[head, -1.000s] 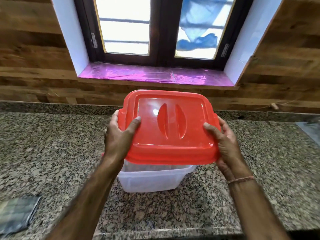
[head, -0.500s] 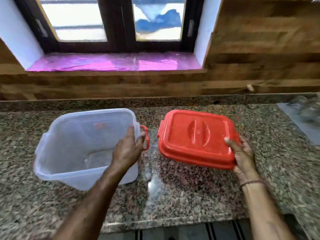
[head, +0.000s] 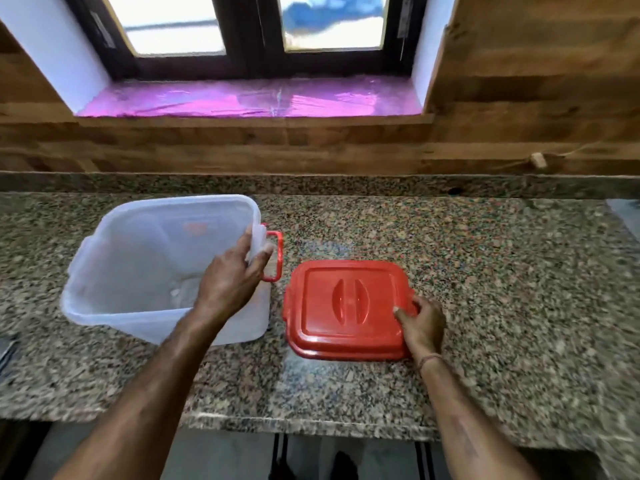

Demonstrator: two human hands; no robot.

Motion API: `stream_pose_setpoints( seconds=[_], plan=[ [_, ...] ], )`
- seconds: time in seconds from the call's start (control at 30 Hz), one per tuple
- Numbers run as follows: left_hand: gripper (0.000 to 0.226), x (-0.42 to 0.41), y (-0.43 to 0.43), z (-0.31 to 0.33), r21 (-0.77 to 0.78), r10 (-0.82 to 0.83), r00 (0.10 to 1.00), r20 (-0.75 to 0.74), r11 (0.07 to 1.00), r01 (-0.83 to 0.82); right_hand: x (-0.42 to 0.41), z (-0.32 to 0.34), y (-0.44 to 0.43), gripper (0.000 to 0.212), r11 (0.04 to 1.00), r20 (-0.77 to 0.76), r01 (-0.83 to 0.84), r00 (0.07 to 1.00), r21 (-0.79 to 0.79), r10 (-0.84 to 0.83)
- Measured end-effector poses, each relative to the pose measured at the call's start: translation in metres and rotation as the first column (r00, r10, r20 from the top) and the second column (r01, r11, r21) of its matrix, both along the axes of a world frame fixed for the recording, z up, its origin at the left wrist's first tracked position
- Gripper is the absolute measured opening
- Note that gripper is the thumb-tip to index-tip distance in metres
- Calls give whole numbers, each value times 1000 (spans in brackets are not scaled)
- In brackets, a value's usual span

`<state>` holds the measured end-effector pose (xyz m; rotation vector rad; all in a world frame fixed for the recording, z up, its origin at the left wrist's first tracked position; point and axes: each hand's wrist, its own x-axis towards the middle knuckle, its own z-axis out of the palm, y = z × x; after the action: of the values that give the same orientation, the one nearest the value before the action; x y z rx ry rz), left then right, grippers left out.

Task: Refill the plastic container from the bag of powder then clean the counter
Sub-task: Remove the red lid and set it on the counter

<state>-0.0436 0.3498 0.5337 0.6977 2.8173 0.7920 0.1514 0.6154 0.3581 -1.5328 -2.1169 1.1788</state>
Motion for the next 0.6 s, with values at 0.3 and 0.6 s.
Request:
stream_pose_setpoints(
  seconds=[0.3, 0.6],
  plan=[
    [57, 1, 0, -1, 33, -22, 999, -28, 999, 22, 3, 17, -15, 52, 998, -13, 31, 999, -58, -32],
    [66, 11, -2, 9, 126, 18, 998, -54, 992, -11, -22, 53, -45, 59, 999, -82, -10, 997, 44, 13]
  ],
)
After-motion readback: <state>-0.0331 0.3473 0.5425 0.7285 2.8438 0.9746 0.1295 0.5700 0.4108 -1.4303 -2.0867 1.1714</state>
